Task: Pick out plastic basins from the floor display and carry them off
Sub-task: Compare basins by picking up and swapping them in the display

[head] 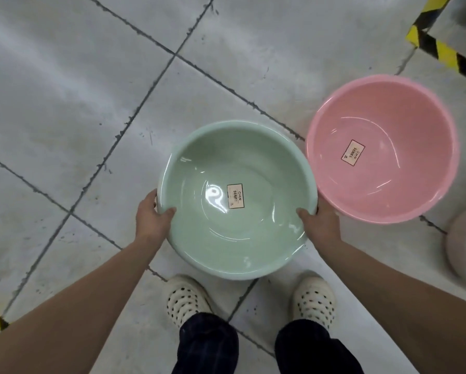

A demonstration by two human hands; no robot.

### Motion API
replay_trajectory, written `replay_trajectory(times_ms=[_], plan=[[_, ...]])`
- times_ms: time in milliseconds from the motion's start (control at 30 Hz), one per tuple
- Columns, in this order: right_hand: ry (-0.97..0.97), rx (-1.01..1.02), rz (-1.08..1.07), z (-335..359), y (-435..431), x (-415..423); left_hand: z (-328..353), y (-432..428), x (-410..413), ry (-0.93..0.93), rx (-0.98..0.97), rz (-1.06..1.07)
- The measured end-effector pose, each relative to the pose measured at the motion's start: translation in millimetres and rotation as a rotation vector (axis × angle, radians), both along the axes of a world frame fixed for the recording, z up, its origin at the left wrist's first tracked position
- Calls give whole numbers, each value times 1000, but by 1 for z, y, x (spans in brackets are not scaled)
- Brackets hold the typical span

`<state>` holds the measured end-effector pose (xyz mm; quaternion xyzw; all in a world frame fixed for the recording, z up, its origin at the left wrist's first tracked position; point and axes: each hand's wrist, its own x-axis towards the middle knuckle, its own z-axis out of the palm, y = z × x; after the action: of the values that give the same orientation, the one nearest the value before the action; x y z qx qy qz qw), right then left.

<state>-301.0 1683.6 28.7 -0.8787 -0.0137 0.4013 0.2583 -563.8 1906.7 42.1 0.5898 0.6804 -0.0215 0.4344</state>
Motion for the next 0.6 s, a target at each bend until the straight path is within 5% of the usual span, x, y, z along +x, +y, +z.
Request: replay_trajectory(times_ms=[333, 600], plan=[[-12, -2, -99, -28, 3, -11, -24, 3, 8, 10, -10, -45], [95, 141, -153, 27, 10, 11, 61, 5, 34, 12, 98, 10]])
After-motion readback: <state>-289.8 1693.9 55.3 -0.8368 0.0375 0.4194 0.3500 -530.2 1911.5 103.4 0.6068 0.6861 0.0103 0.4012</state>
